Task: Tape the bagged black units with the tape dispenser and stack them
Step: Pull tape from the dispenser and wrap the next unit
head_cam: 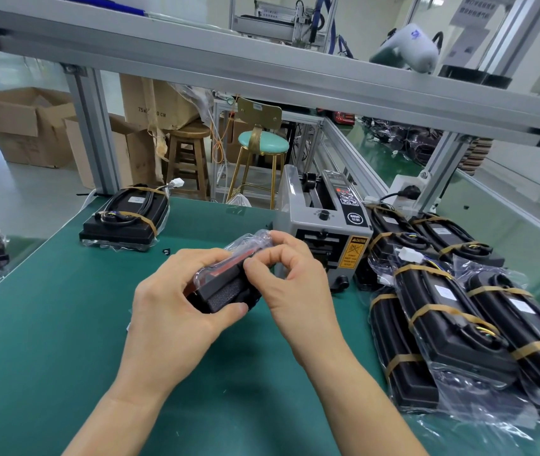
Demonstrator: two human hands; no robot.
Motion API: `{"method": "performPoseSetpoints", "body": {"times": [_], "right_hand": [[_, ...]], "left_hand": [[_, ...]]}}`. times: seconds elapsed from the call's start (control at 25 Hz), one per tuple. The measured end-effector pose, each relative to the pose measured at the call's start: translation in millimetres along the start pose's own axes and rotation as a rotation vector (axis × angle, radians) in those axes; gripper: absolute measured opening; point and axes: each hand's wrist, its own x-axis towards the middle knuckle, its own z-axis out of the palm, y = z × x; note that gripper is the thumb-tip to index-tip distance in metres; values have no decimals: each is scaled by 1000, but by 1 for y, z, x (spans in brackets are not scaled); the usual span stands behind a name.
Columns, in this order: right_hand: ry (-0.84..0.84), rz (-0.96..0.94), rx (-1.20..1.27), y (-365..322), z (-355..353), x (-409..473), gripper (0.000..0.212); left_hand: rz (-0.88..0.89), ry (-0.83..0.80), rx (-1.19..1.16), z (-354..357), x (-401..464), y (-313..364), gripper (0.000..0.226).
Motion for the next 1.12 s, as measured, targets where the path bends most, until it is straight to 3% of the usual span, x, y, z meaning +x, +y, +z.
{"method": "performPoseSetpoints", "body": {"times": [0.16,0.32,0.48,0.6,0.72,0.84,0.96,1.12], "right_hand": [[-17,98,201,2,-1,1,30],[-25,97,179,5,2,1,36],[-123,38,95,7,2,0,60],[-117,93,255,10,-22,6,60],[-355,-1,-97,16,-42,5,95],[-459,-103,-232,15,-36,5,72],[-404,-225,-276,7,-28,5,46],[-359,-419,-689,8,-25,12,52]], "left_hand": [[-21,8,-7,-1,-1,2,64],[-27,-11,-24,-4,-1,0,64],[-51,-55,-81,-11,3,-4,64],[-172,-24,-419,-25,5,-16,61],[-315,7,-901,-32,-1,-37,57],[-426,-6,-1088,-24,-14,-51,53],[-502,-66,-995,-29,-19,-62,59],[-281,-54,-384,-59,-6,-61,80]]}}
